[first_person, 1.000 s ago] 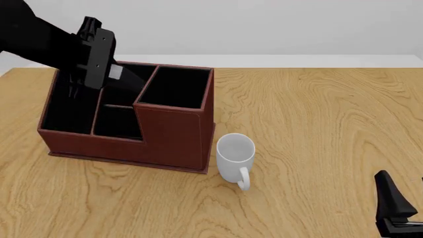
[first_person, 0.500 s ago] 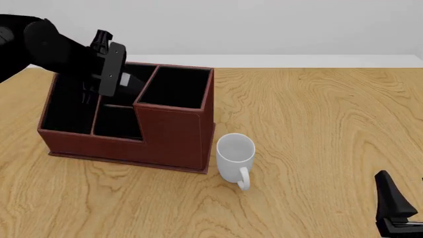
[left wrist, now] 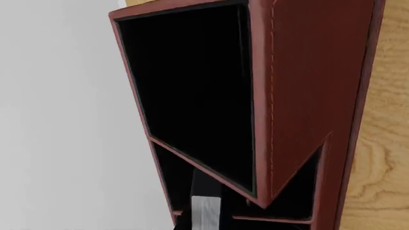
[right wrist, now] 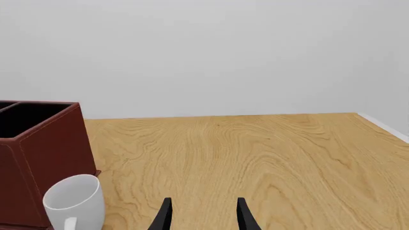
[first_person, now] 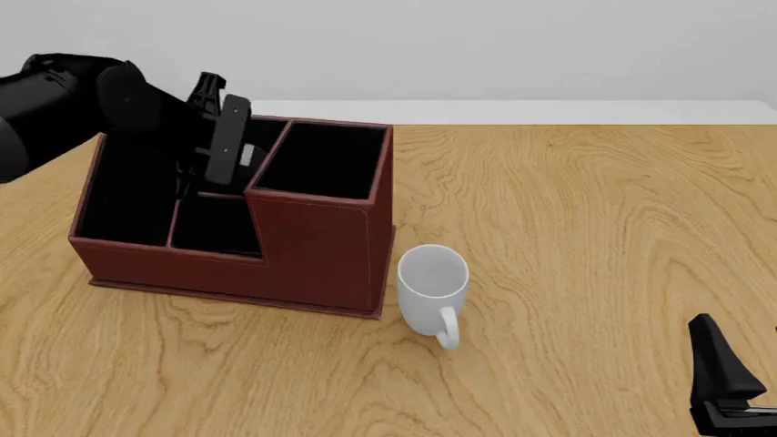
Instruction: Pick up the book and place it in the front compartment of the caddy.
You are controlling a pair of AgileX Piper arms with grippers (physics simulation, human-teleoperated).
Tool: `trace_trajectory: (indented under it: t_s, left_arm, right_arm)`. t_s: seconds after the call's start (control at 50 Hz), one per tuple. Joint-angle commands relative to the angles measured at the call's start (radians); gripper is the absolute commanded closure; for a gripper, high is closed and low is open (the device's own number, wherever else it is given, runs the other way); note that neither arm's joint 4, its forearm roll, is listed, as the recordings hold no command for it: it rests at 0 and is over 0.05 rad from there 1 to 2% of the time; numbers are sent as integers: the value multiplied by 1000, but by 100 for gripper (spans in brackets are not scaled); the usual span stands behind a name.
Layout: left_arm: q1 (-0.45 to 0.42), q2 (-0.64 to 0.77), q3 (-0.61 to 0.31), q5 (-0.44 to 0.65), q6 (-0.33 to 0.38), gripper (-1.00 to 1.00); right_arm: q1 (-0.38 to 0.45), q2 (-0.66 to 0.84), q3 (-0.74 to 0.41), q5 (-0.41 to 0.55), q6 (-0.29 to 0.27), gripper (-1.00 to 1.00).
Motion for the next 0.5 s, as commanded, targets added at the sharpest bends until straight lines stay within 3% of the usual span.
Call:
trace_trajectory:
  t_s: [0.02,0.22,0.5]
  left_arm:
    - [22,62,-30,-87,46,-100]
    - [63,117,-64,-179,96,-100]
    - [71,118,-29,-278,124,-100]
  right_arm:
    - [0,0,2,0,-2,-100]
    - [2,0,4,-1,-7,-100]
    - [2,0,3,0,-6,-100]
